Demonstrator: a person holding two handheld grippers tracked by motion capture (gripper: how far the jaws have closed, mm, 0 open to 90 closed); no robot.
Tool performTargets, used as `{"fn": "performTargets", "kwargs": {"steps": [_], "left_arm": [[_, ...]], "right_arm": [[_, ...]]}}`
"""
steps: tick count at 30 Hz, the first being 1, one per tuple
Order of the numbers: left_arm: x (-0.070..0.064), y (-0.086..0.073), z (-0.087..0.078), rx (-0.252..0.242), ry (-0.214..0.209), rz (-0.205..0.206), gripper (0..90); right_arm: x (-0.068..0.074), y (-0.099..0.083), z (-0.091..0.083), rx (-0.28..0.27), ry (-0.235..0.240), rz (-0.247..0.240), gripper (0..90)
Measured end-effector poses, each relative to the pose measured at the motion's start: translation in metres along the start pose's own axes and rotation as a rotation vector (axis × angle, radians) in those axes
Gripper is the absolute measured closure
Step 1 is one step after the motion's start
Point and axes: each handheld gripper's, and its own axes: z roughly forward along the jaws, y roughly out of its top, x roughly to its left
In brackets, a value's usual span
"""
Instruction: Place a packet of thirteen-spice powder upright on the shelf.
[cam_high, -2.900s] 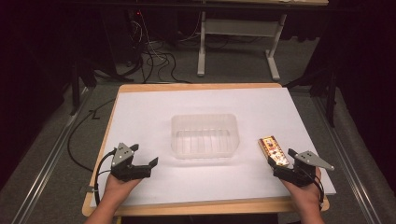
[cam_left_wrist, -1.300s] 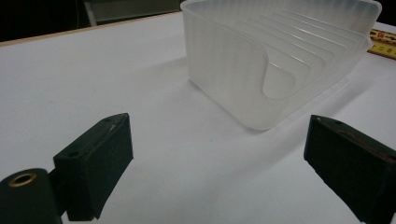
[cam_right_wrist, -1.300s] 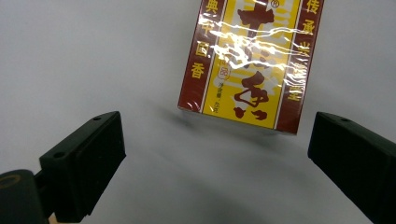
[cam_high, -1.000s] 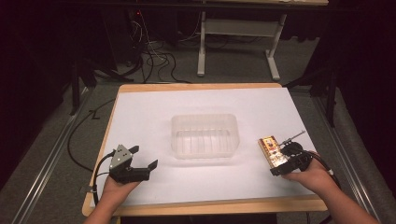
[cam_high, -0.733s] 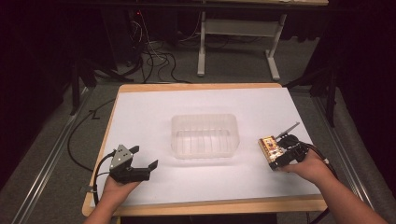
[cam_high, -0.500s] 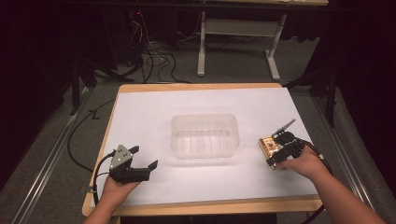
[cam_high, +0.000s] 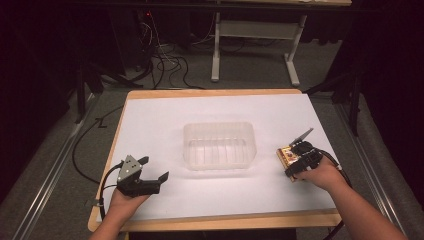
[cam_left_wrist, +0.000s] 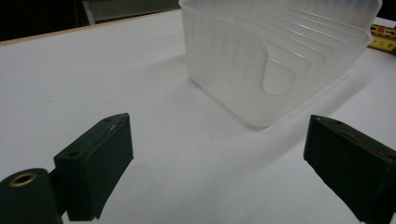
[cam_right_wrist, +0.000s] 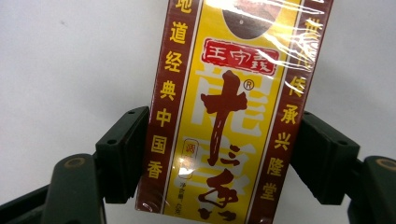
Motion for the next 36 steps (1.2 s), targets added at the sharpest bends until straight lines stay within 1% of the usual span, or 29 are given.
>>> {"fn": "performTargets", "kwargs": {"steps": [2,3,4,8,13,17,18,19,20,21,22,23,24,25,26,27,28,29,30,33,34,35,36], "left_arm": [[0.0,0.0,0.0,0.0,0.0,0.0,8.6],[0.0,0.0,0.0,0.0,-0.001,0.0,8.6],[0.0,0.0,0.0,0.001,-0.001,0.001,8.7],[0.0,0.0,0.0,0.0,-0.002,0.0,8.7],[-0.001,0.0,0.001,0.003,-0.004,0.001,8.9],[-0.001,0.0,0.001,0.002,-0.006,-0.003,9.0],[-0.001,0.0,0.001,0.001,-0.005,-0.004,9.0],[-0.001,0.0,0.001,0.0,-0.004,-0.004,9.1],[-0.001,0.0,0.0,0.0,-0.004,-0.005,9.2],[-0.001,0.0,0.0,-0.001,-0.003,-0.005,9.2],[-0.001,0.0,0.0,-0.002,-0.004,-0.006,9.2],[-0.001,0.0,0.0,-0.002,-0.005,-0.006,9.3],[-0.001,0.0,0.0,-0.005,-0.005,-0.009,9.5],[-0.001,0.0,0.0,-0.007,-0.006,-0.009,9.5],[-0.002,0.001,-0.001,-0.008,-0.01,-0.009,10.0],[-0.002,0.001,-0.001,-0.008,-0.01,-0.009,10.2],[-0.003,0.001,-0.001,-0.011,-0.012,-0.009,10.2],[-0.003,0.002,-0.002,-0.013,-0.014,-0.011,10.4],[-0.004,0.002,-0.002,-0.017,-0.018,-0.012,11.0],[-0.01,0.005,-0.005,-0.035,-0.028,-0.008,11.7],[-0.01,0.005,-0.005,-0.035,-0.028,-0.008,11.9],[-0.015,0.008,-0.006,-0.046,-0.035,0.0,12.3],[-0.015,0.008,-0.006,-0.046,-0.035,0.0,12.7]], "right_arm": [[0.0,0.0,0.0,-0.001,-0.004,-0.003,27.8],[0.0,-0.001,0.0,-0.004,-0.01,-0.007,29.7],[0.001,-0.002,-0.001,-0.015,-0.019,-0.013,30.9],[0.002,-0.005,-0.002,-0.035,-0.019,-0.011,31.3],[0.003,-0.01,-0.005,-0.064,-0.016,-0.02,31.6],[0.006,-0.015,-0.014,-0.113,-0.005,-0.031,31.7],[0.007,-0.017,-0.016,-0.131,-0.006,-0.04,31.7],[0.01,-0.02,-0.021,-0.17,0.005,-0.044,31.6],[0.011,-0.022,-0.023,-0.188,0.007,-0.05,31.7],[0.011,-0.022,-0.023,-0.188,0.007,-0.05,31.7],[0.013,-0.024,-0.026,-0.212,0.017,-0.046,31.6],[0.015,-0.027,-0.029,-0.249,0.025,-0.049,31.7],[0.018,-0.032,-0.034,-0.311,0.03,-0.054,31.7],[0.018,-0.032,-0.034,-0.311,0.03,-0.054,31.7],[0.023,-0.036,-0.038,-0.369,0.03,-0.059,31.6],[0.023,-0.036,-0.038,-0.369,0.03,-0.059,31.6],[0.026,-0.039,-0.039,-0.405,0.026,-0.063,31.7],[0.031,-0.042,-0.041,-0.442,0.023,-0.065,31.6],[0.038,-0.045,-0.043,-0.5,0.019,-0.075,31.6],[0.051,-0.051,-0.043,-0.593,0.021,-0.082,31.6],[0.051,-0.051,-0.043,-0.593,0.021,-0.082,31.6],[0.061,-0.052,-0.043,-0.645,0.021,-0.082,31.5],[0.066,-0.052,-0.042,-0.671,0.026,-0.076,31.4]]}}
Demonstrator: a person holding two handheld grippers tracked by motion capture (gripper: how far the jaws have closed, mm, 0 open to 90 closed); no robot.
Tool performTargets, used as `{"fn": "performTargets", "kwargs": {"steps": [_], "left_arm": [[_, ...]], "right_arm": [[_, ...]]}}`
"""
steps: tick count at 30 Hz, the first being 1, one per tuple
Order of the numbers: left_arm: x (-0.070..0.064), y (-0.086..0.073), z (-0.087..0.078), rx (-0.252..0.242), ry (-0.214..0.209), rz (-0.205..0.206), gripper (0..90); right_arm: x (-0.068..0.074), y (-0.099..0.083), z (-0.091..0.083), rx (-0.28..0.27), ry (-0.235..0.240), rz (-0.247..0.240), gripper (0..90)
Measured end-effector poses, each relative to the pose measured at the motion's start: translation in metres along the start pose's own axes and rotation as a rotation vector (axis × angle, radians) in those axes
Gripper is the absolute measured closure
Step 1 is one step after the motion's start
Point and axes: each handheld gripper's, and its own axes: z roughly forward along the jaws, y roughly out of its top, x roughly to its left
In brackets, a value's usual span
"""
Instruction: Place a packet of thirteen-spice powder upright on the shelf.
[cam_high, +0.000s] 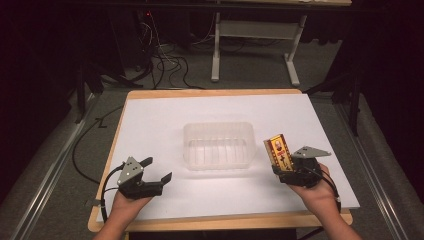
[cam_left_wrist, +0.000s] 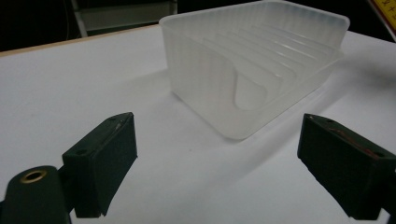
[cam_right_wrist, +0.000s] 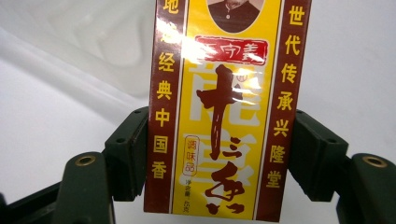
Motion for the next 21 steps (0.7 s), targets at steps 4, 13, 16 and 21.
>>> {"fn": "performTargets", "kwargs": {"steps": [4,13,16,21], "left_arm": [[-0.014,0.007,-0.001,-0.025,-0.022,0.009,14.4],[-0.049,0.03,0.009,-0.066,-0.092,0.018,16.9],[-0.06,0.033,0.017,-0.056,-0.116,0.026,18.3],[-0.072,0.034,0.028,-0.049,-0.158,-0.02,21.9]], "right_arm": [[0.016,0.001,0.002,-0.094,0.001,0.003,31.4],[0.067,0.011,0.011,-0.274,0.012,-0.031,31.4],[0.083,0.012,0.016,-0.3,0.044,-0.041,31.4],[0.11,0.007,0.027,-0.302,0.081,-0.098,31.3]]}}
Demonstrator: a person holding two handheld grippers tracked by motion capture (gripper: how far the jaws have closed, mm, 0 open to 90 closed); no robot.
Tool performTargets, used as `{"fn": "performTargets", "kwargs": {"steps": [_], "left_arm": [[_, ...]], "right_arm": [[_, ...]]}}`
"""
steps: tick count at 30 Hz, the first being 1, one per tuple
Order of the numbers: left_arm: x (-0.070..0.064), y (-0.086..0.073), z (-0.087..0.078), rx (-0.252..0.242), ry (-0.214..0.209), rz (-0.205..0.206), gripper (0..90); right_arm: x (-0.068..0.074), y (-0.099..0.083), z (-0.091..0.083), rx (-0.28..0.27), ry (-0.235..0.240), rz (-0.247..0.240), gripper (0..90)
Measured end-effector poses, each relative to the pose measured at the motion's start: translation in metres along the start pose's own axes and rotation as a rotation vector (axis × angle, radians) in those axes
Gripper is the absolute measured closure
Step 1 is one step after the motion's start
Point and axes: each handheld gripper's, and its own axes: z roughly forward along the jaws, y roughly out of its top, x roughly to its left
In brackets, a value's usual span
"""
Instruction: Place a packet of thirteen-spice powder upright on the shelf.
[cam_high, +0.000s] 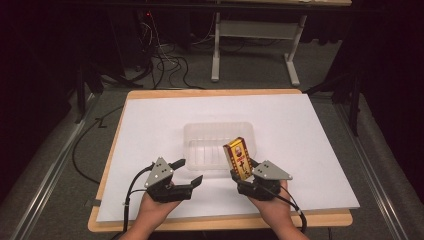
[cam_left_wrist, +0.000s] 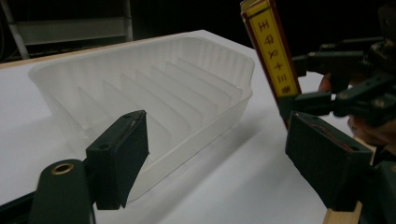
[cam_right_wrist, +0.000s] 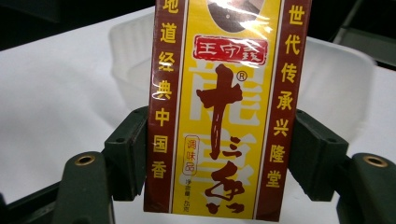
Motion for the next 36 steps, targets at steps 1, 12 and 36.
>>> {"fn": "performTargets", "kwargs": {"steps": [1,12,36], "left_arm": [[-0.002,-0.001,0.002,0.002,0.0,0.0,22.5],[-0.022,-0.009,0.037,0.065,-0.057,-0.035,31.6],[-0.022,0.0,0.031,-0.014,-0.108,-0.03,68.4]], "right_arm": [[0.004,-0.001,0.001,0.002,0.007,-0.004,31.3],[0.033,-0.017,0.018,0.038,0.028,-0.099,31.3],[0.027,-0.023,0.019,0.067,0.18,-0.073,27.0]]}}
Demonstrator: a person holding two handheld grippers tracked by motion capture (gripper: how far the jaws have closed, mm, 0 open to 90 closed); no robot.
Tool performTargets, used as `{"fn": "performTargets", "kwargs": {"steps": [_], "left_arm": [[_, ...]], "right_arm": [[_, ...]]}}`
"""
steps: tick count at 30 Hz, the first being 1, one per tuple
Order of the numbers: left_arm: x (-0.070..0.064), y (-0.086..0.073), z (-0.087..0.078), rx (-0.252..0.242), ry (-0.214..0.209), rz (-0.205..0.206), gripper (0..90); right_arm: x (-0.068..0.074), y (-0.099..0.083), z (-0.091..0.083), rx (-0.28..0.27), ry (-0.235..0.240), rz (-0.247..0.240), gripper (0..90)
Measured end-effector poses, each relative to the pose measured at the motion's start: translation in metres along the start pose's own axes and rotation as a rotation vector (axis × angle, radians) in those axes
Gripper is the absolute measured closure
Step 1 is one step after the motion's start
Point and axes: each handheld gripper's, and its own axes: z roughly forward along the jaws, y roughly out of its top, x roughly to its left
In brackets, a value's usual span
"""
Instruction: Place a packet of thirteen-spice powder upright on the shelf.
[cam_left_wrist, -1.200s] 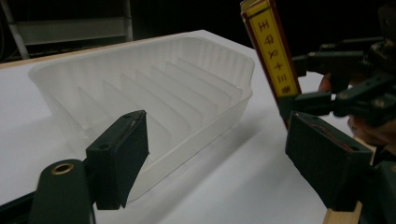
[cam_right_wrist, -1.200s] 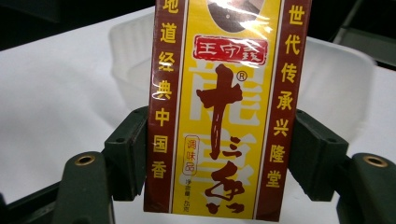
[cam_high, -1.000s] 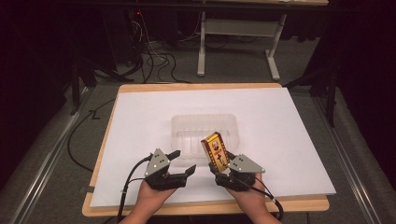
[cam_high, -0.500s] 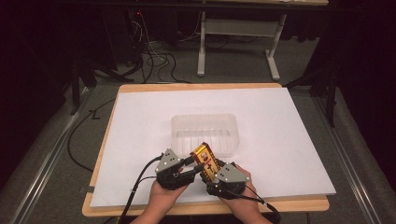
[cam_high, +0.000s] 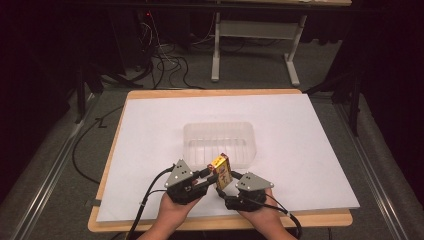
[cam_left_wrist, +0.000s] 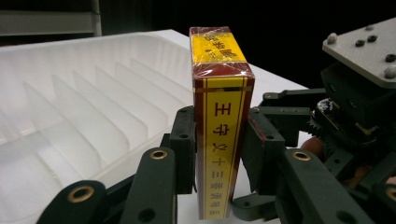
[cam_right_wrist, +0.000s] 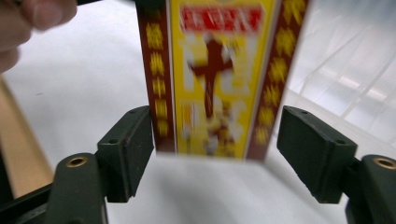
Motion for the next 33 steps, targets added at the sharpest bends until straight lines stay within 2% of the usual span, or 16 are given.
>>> {"fn": "performTargets", "kwargs": {"steps": [3,5,6,8,12,17,18,19,21,26,33], "left_arm": [[0.006,0.002,-0.006,0.003,-0.003,0.037,68.4],[0.011,0.002,-0.009,0.01,-0.015,0.041,68.4],[0.014,0.002,-0.01,0.013,-0.036,0.041,68.4],[0.017,0.001,-0.011,0.029,-0.074,0.061,68.4],[0.019,-0.001,-0.013,0.065,-0.179,0.095,68.4],[0.014,-0.003,-0.013,0.088,-0.292,0.146,68.4],[0.013,-0.003,-0.013,0.091,-0.305,0.157,68.4],[0.012,-0.003,-0.013,0.093,-0.325,0.162,68.4],[0.011,-0.004,-0.012,0.102,-0.358,0.174,68.4],[0.012,-0.005,-0.01,0.112,-0.385,0.168,68.3],[0.015,-0.005,-0.011,0.112,-0.412,0.151,68.0]], "right_arm": [[-0.009,-0.002,-0.008,-0.01,0.037,0.016,28.3],[-0.022,-0.004,-0.017,-0.028,0.079,0.044,31.7],[-0.022,-0.004,-0.017,-0.028,0.079,0.044,31.7],[-0.03,-0.004,-0.022,-0.042,0.112,0.052,34.0],[-0.039,-0.005,-0.027,-0.075,0.24,0.072,34.7],[-0.037,-0.003,-0.024,-0.083,0.369,0.047,36.1],[-0.037,-0.002,-0.022,-0.083,0.419,0.036,37.1],[-0.037,-0.002,-0.022,-0.083,0.419,0.036,37.1],[-0.036,-0.002,-0.02,-0.078,0.449,0.029,38.8],[-0.036,-0.001,-0.02,-0.076,0.508,0.012,50.3],[-0.035,-0.001,-0.021,-0.083,0.542,0.009,56.8]]}}
